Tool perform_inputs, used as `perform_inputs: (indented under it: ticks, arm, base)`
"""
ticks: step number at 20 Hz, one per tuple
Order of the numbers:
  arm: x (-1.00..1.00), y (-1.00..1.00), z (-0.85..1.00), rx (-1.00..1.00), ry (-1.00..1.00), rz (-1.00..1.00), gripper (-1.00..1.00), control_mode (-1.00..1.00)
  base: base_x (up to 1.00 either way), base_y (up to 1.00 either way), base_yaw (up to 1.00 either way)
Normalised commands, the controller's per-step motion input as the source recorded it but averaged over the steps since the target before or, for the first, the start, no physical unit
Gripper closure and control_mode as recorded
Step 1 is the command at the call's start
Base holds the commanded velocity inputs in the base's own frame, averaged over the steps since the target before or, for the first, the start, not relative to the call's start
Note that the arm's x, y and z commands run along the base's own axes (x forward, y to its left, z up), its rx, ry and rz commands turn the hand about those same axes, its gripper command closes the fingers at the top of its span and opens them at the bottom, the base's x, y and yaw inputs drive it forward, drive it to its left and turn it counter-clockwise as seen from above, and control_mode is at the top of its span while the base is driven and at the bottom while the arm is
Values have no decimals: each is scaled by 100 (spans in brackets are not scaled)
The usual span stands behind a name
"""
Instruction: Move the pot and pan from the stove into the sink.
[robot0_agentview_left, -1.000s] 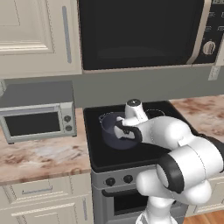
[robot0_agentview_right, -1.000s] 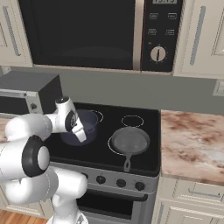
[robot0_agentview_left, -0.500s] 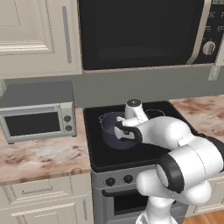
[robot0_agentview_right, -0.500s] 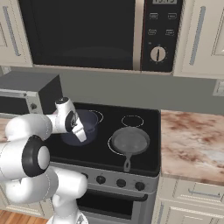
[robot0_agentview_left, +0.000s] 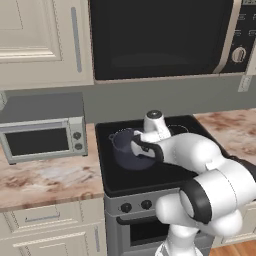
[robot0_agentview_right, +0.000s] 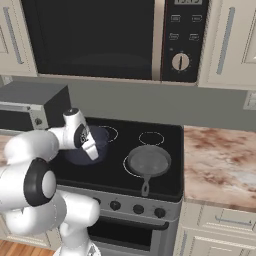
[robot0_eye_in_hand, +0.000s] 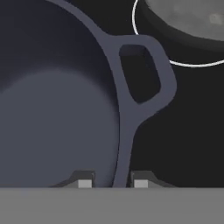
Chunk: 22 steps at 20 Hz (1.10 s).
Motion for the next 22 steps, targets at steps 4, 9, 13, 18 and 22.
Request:
perform_inputs:
  ticks: [4,9,13,18,22]
  arm:
    - [0,0,66,7,3,0,100,-100]
    - [-15,-3,86,8,3,1,100,-100]
    - [-39,-6,90,8,2,7,100,-100]
    - [-66,-6,76,4,0,12,100,-100]
    - [-87,0,54,0,0,18,100,-100]
  base:
    - [0,0,0]
    - [0,0,0]
    - [0,0,0]
    - [0,0,0]
    - [0,0,0]
